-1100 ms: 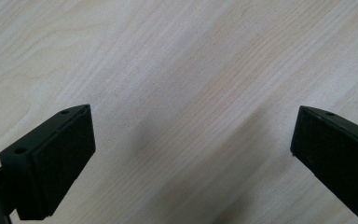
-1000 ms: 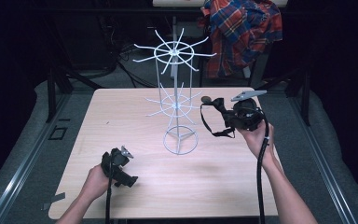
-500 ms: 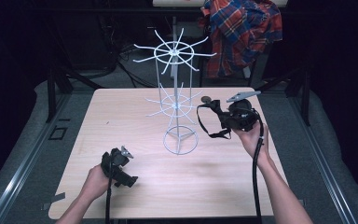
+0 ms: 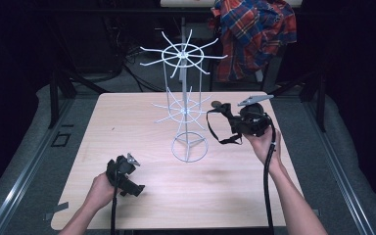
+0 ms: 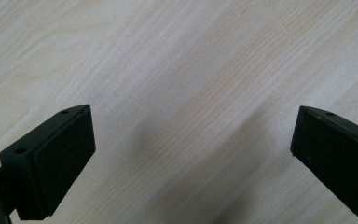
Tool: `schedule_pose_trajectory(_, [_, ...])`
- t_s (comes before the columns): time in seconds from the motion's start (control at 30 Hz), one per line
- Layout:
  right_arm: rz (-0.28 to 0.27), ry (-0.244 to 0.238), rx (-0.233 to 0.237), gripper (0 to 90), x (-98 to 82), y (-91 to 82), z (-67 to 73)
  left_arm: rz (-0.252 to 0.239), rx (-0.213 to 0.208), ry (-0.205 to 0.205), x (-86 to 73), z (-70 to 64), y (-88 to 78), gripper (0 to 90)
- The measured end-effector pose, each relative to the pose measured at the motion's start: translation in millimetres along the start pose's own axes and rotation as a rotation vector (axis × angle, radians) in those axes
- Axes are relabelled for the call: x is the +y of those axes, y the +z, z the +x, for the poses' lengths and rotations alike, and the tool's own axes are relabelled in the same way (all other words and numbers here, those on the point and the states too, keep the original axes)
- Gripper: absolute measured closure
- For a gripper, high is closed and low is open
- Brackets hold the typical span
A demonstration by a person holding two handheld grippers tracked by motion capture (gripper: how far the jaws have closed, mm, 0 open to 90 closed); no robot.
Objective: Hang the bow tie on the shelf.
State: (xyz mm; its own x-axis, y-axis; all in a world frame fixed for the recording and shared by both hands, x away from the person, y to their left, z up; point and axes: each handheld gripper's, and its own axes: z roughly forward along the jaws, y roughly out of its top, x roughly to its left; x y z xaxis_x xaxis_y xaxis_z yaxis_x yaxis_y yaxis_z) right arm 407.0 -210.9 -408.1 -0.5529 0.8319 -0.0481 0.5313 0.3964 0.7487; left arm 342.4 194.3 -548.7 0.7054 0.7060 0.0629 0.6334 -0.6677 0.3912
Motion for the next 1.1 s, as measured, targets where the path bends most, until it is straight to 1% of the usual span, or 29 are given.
schedule_pose_trajectory(0.17, [0.003,0.007,0.002,76.4,2.9,-0.2,-2.0,0.0,0.003,0.003,0.2,-0.1,-0.4,0.0])
schedule_pose_trajectory(0.33, [0.016,0.005,0.0,76.3,3.8,5.5,-1.6,-0.003,0.004,0.001,-0.2,-0.1,-0.3,0.0])
schedule_pose_trajectory(0.67, [0.033,0.008,0.001,76.3,4.3,16.3,4.9,-0.003,0.0,0.003,-0.1,-0.2,-0.8,0.0])
schedule_pose_trajectory(0.73, [0.046,0.005,0.0,76.3,4.5,18.6,5.9,-0.003,0.0,0.003,-0.1,-0.3,-0.8,0.0])
schedule_pose_trajectory(0.93, [0.053,0.011,0.001,76.3,3.8,24.5,7.5,-0.003,-0.001,0.003,0.0,-0.3,-0.9,0.0])
schedule_pose_trajectory(1.1, [0.051,0.029,0.013,76.2,2.5,29.1,8.2,-0.001,-0.001,0.006,0.0,-0.3,-1.0,0.0])
